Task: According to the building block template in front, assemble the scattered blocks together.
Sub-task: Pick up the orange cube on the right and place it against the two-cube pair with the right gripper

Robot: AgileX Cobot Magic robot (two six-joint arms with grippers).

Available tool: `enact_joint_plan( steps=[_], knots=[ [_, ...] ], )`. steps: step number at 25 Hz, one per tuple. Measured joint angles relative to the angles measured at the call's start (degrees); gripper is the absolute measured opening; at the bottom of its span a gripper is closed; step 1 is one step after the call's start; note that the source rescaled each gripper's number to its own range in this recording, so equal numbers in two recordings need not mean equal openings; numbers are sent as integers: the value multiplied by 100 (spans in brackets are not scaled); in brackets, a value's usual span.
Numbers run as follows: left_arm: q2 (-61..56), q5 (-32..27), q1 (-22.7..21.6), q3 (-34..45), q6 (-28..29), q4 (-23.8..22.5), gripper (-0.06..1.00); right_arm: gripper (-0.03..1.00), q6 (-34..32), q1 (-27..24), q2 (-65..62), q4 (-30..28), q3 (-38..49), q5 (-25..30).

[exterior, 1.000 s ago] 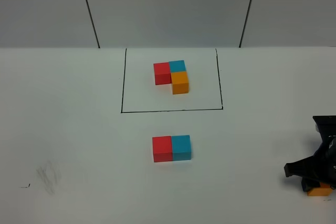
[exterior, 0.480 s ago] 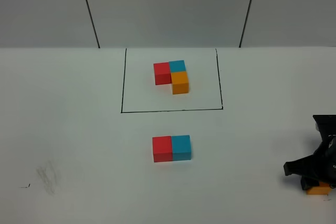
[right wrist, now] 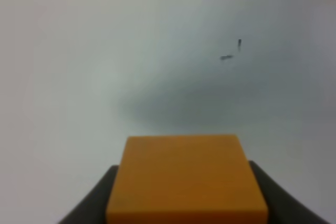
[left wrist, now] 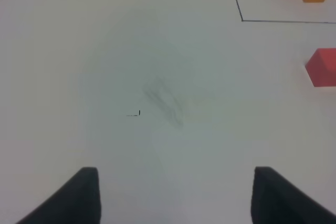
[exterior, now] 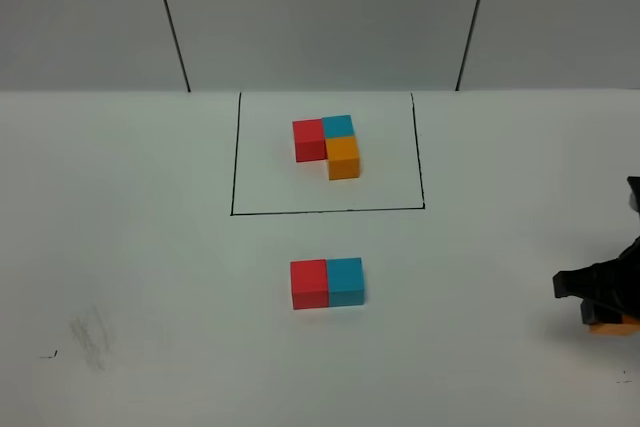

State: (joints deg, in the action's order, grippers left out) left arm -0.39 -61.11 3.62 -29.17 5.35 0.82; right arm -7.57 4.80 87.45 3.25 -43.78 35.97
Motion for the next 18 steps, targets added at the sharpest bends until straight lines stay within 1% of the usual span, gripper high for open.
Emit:
enact_joint_plan(
  steps=[2,7,9,12,15,18],
  knots=[
    [0,0,0,0,0,0,96,2,0,0,-295,-41,0,435],
    [0,0,0,0,0,0,96,2,6,4,-975,-117,2,1763],
    [0,0,0,0,0,0,96,2,-1,33,-1175,-119,2,2095],
    [0,0,0,0,0,0,96,2,-175,395,-1376,-164,-27,2354],
    [0,0,0,0,0,0,96,2,-615,1088,-1415,-203,-195,2406],
    [0,0,0,0,0,0,96,2,-1182,1740,-1421,-435,-371,2289]
  ],
)
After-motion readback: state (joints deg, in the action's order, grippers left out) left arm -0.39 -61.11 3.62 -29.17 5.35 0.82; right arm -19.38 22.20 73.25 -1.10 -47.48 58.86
